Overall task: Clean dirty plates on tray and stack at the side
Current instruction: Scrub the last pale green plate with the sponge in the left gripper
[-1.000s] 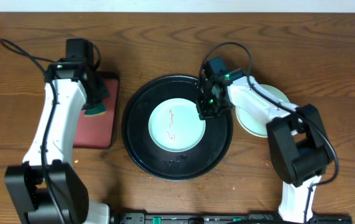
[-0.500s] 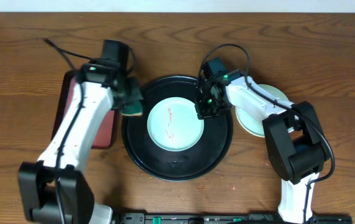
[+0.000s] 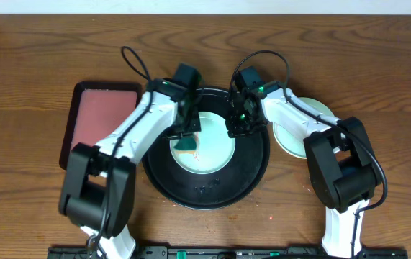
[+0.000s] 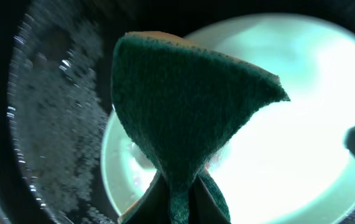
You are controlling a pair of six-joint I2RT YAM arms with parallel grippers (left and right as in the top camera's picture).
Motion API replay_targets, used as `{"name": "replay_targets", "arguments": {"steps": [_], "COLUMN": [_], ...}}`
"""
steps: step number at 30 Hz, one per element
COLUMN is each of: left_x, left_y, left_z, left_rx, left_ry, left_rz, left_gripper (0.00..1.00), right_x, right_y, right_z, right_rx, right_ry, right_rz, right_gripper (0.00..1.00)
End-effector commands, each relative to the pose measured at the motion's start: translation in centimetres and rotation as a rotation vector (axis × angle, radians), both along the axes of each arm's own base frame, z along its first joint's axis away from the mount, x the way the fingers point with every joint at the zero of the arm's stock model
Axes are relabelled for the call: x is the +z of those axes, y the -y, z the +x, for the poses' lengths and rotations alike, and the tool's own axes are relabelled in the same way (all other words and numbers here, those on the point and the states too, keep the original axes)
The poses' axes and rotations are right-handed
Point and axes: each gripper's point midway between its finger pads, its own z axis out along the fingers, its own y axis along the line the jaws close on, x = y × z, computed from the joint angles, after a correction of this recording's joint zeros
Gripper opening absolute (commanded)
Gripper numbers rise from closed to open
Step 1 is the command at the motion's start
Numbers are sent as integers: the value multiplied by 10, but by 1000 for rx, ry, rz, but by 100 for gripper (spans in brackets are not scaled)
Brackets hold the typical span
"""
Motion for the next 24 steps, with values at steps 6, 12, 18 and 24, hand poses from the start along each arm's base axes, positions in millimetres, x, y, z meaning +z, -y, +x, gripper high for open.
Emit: {"name": "replay_targets", "arguments": {"steps": [6, 12, 18, 24], "left_x": [-29, -41, -33, -28], "left_y": [24, 49, 76, 67], "left_z": [-25, -40, -33, -7], "left_rx": [-14, -74, -286, -255], "left_ry": [-111, -135, -80, -6], "left_rz": [23, 19, -111, -143], "left_gripper": [7, 7, 7, 7], "right_x": [-13, -13, -13, -13], "right_y": [1, 1, 1, 1], "right_z": [1, 1, 1, 1], "right_rx": [-15, -14, -15, -15], "right_ry": [-17, -17, -17, -17], "right_rz": [-23, -23, -23, -23], "right_gripper": [1, 1, 1, 1]}}
